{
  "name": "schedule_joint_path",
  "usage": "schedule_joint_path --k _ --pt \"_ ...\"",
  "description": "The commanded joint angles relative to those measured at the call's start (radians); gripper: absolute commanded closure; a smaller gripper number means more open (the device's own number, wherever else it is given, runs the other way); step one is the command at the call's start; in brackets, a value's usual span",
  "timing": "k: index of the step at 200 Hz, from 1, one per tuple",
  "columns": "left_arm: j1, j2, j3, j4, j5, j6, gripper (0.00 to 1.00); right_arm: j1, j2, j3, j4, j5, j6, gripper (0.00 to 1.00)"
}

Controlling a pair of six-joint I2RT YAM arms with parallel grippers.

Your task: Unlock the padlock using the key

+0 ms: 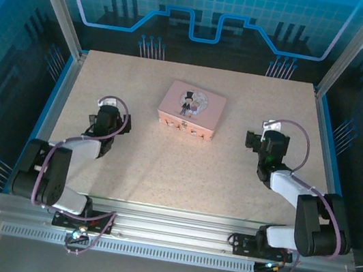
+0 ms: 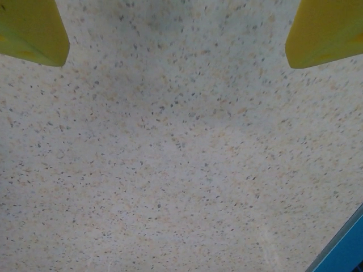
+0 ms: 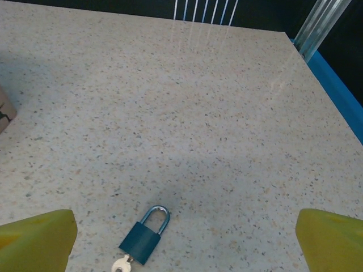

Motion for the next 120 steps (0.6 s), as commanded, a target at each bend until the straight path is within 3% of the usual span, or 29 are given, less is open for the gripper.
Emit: schedule_joint_path --k 1,5,14,21,26,33,40,61,120 --pt "0.017 0.052 -0.081 0.339 0.059 0.078 0.01 -0.030 0.045 -0.073 0.224 -0.105 -0.016 0.00" --pt "0.022 0.063 -0.103 0.420 0.068 0.087 0.01 -0.030 0.060 -0.088 0.263 -0.116 -0.018 0.00" --pt "0.033 0.051 -0.148 0.435 0.126 0.068 0.01 -0.029 0.107 -0.117 0.350 -0.162 -0.039 0.00" --pt "0.032 0.107 -0.189 0.592 0.123 0.092 0.01 -0.027 0.157 -0.123 0.423 -0.186 -0.063 0.00" --pt "0.028 0.124 -0.207 0.678 0.119 0.104 0.01 -0.021 0.159 -0.106 0.384 -0.168 -0.065 0.00" --pt "0.026 0.087 -0.201 0.602 0.113 0.082 0.01 -0.045 0.136 -0.078 0.287 -0.208 -0.038 0.00" --pt "0.027 0.088 -0.176 0.550 0.108 0.082 0.01 -0.070 0.144 -0.084 0.320 -0.251 -0.029 0.00" --pt "0.014 0.103 -0.162 0.549 0.088 0.099 0.01 -0.036 0.141 -0.086 0.318 -0.180 -0.041 0.00" --pt "0.014 0.101 -0.164 0.552 0.089 0.097 0.01 -0.064 0.142 -0.073 0.291 -0.252 -0.035 0.00"
